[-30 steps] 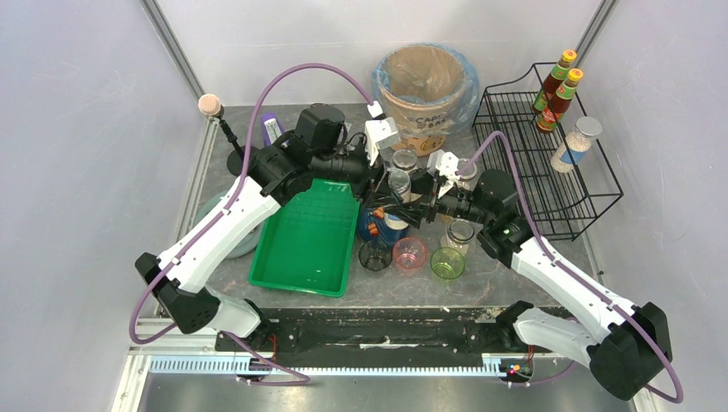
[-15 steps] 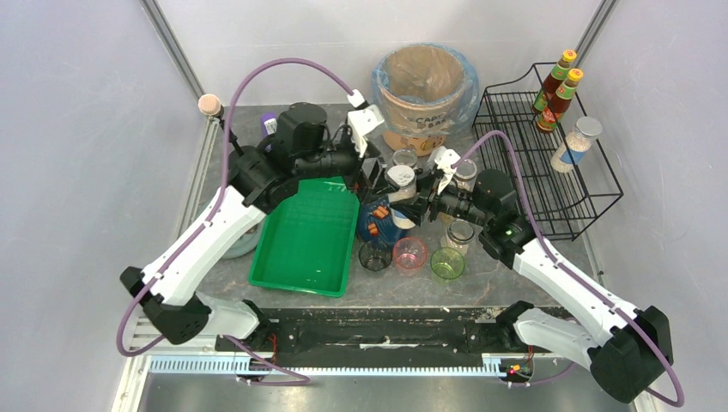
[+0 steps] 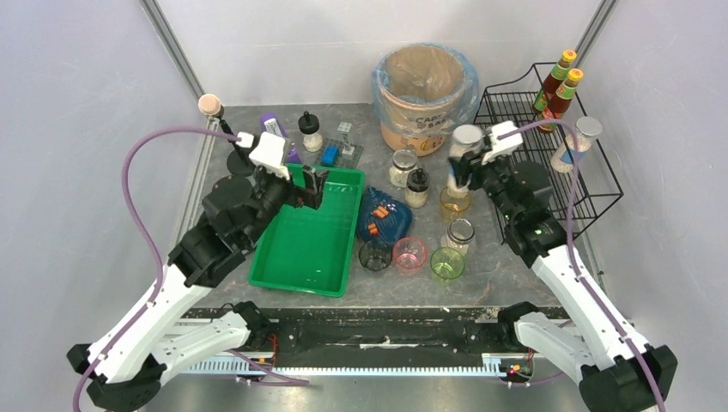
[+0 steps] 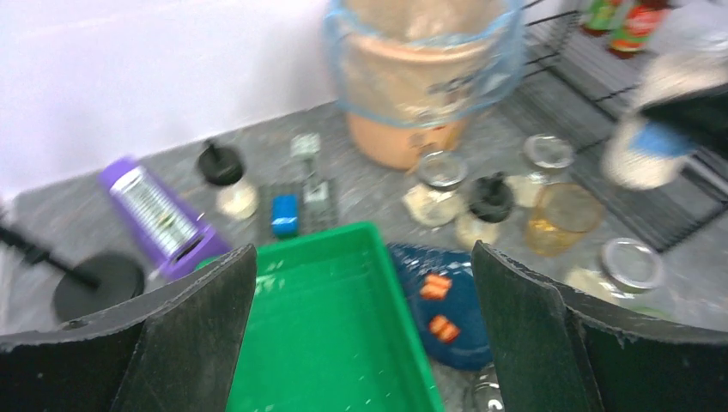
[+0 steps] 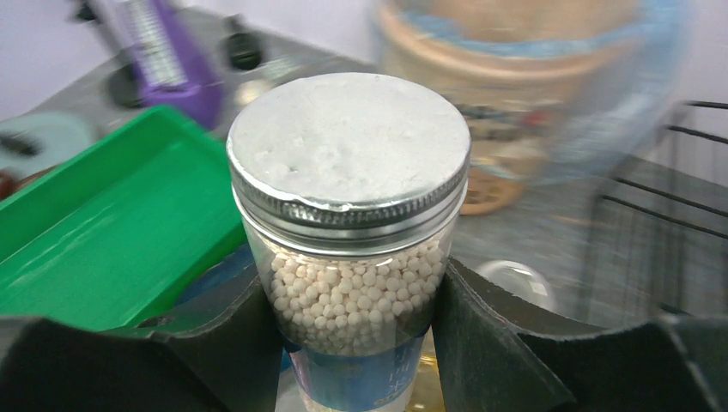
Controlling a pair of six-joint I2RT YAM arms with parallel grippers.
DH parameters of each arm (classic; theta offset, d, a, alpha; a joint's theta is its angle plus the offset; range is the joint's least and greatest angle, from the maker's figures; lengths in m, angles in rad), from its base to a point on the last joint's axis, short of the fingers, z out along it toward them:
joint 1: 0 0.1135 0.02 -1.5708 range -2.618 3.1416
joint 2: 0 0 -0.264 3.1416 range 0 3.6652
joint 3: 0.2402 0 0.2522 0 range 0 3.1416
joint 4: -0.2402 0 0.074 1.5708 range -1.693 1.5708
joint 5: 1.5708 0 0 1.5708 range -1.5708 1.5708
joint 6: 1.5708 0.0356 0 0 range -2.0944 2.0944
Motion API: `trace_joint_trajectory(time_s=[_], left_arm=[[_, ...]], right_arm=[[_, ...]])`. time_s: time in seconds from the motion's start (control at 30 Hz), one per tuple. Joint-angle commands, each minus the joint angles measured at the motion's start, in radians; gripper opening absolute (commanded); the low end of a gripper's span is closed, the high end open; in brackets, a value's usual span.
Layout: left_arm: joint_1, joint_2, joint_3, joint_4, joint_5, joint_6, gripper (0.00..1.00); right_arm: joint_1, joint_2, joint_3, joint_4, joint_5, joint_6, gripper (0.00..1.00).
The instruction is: Clear the kitchen counter
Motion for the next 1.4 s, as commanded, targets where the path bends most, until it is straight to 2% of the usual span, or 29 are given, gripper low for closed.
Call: trace_joint_trajectory(time_s=[0.0,0.1,0.2,0.4,0.53,0.67,0.9,1.23,1.37], left_arm=[[-0.001,-0.112,-0.167,0.089,-0.355,-0.100,1.00],[0.000,-0.182,-0.273,0.109,-0.466,-0.119,1.00],[0.003,-0.233,-0.356,0.151,-0.519,-0.121,1.00],[0.006,-0.269,-0.443,0.202,-0.556,-0.062,1.00],[0.006,-0.274,-0.480,0.231,-0.571,-0.041,1.00],[0.009,-0.276,-0.501,0.243,-0.559,-0.068,1.00],[0.024,-0.276,-0.513,0.248,-0.507,-0.117,1.00],[0.037,-0.278,-0.526,0.267,-0.415,-0.161,1.00],[0.037,-0.286,-0.531,0.270,-0.428,-0.155,1.00]], right_arm=[[-0.085,-0.076,0.101,0.055,0.295,-0.051,0.22],[-0.133,-0.087,0.125,0.055,0.479,-0.057,0.08],[-0.174,-0.078,0.157,0.055,0.626,-0.094,0.07],[-0.288,-0.027,0.242,0.057,0.739,-0.156,0.09],[-0.418,0.003,0.282,0.054,0.724,-0.143,0.09],[-0.566,0.025,0.308,0.035,0.614,-0.082,0.09],[-0.720,0.070,0.267,0.035,0.484,0.066,0.09],[-0.799,0.008,0.035,0.131,0.395,0.116,0.12],[-0.813,-0.004,-0.066,0.240,0.350,0.101,0.14]])
